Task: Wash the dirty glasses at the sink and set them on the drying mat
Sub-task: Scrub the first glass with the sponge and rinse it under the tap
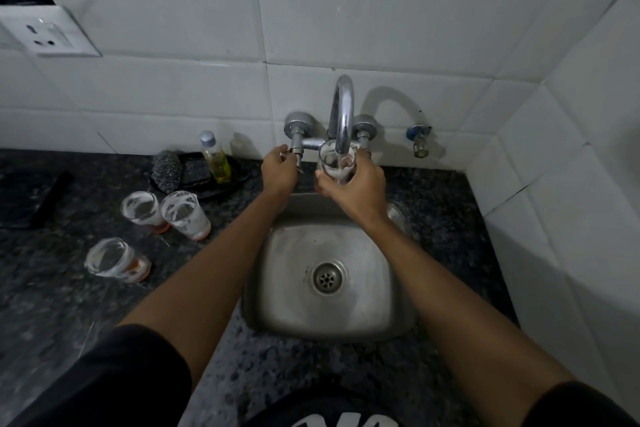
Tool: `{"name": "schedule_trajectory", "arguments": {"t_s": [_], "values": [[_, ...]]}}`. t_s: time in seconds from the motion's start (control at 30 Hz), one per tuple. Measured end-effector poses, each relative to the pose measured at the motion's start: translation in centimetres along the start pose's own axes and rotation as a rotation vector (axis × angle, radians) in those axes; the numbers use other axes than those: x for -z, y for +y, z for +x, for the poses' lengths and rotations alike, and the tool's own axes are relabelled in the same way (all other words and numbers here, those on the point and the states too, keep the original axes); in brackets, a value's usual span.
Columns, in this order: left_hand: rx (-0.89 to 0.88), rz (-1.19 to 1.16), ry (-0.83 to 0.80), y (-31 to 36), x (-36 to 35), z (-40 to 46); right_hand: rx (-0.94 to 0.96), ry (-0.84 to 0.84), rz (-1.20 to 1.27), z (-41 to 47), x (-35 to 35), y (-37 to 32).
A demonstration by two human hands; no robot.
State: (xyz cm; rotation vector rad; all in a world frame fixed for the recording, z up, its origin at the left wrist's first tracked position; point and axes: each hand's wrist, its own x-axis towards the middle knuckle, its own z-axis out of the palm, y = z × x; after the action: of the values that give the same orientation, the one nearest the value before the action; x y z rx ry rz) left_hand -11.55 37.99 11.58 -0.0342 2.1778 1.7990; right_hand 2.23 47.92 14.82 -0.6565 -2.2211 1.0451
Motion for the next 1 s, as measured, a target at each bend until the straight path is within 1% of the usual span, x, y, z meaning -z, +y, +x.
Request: {"name": "schedule_trajectory", "arguments": {"t_s": [0.07,0.17,0.23,0.27,0.3,0.33,0.37,0.4,0.43,0.47,0.5,0.57,0.63,0.7,0.73,0.77,0.8,0.87,0.9,0.93,0.97,1.0], "values": [[0.031,-0.009,-0.018,0.1,0.1,-0.2,-0.005,-0.012,0.002,-0.1,0.1,-0.1],[0.031,-0.028,-0.035,0.0,0.3,-0.2,-0.007,-0.028,0.001,-0.2,0.3,-0.1],[0.052,-0.051,-0.013,0.0,0.2,-0.3,-0.021,-0.031,0.007,-0.3,0.3,0.0],[0.112,-0.102,-0.011,-0.2,0.0,-0.5,-0.03,-0.035,0.006,-0.3,0.3,0.1],[0.208,-0.171,-0.04,-0.6,-0.3,-0.7,-0.034,-0.044,0.006,-0.4,0.3,0.2],[0.322,-0.237,-0.142,-0.8,-0.5,-1.6,-0.032,-0.057,0.01,-0.5,0.2,0.4],[0.437,-0.309,-0.294,-0.9,-0.7,-2.6,-0.023,-0.07,0.015,-0.6,0.1,0.5],[0.528,-0.398,-0.437,-0.8,-1.0,-3.8,-0.01,-0.085,0.016,-0.7,0.0,0.6],[0.589,-0.503,-0.533,-0.9,-1.2,-4.7,0.004,-0.105,0.018,-0.9,0.0,0.7],[0.618,-0.577,-0.567,-1.2,-1.4,-5.1,0.021,-0.128,0.023,-1.1,0.0,0.8],[0.616,-0.659,-0.562,-1.6,-1.8,-5.0,0.049,-0.153,0.026,-1.3,0.2,0.9],[0.569,-0.731,-0.506,-1.4,-1.8,-5.2,0.194,-0.186,-0.047,-1.5,0.9,1.3],[0.525,-0.761,-0.441,-1.4,-1.7,-5.0,0.447,-0.191,-0.229,-1.3,1.6,1.7],[0.531,-0.759,-0.369,-1.3,-1.5,-5.0,0.696,-0.21,-0.36,-1.1,1.9,1.8],[0.533,-0.757,-0.348,-1.3,-1.5,-4.7,0.765,-0.249,-0.397,-1.0,1.8,2.1],[0.521,-0.744,-0.336,-1.2,-1.6,-4.6,0.772,-0.3,-0.401,-1.0,1.8,2.1],[0.493,-0.75,-0.331,-0.8,-1.6,-4.8,0.71,-0.354,-0.372,-1.0,1.6,2.2],[0.439,-0.747,-0.297,-0.7,-1.6,-4.8,0.464,-0.432,-0.209,-1.0,1.5,1.9],[0.433,-0.776,-0.296,-0.7,-1.6,-4.8,0.332,-0.452,-0.114,-1.0,1.4,1.6],[0.42,-0.787,-0.313,-0.6,-1.5,-5.1,0.241,-0.466,-0.031,-0.9,1.3,1.1],[0.417,-0.798,-0.351,-0.5,-1.4,-5.2,0.217,-0.49,0.007,-0.8,1.5,0.7],[0.413,-0.781,-0.4,-0.3,-1.3,-5.3,0.27,-0.51,-0.014,-0.5,1.8,0.3]]}}
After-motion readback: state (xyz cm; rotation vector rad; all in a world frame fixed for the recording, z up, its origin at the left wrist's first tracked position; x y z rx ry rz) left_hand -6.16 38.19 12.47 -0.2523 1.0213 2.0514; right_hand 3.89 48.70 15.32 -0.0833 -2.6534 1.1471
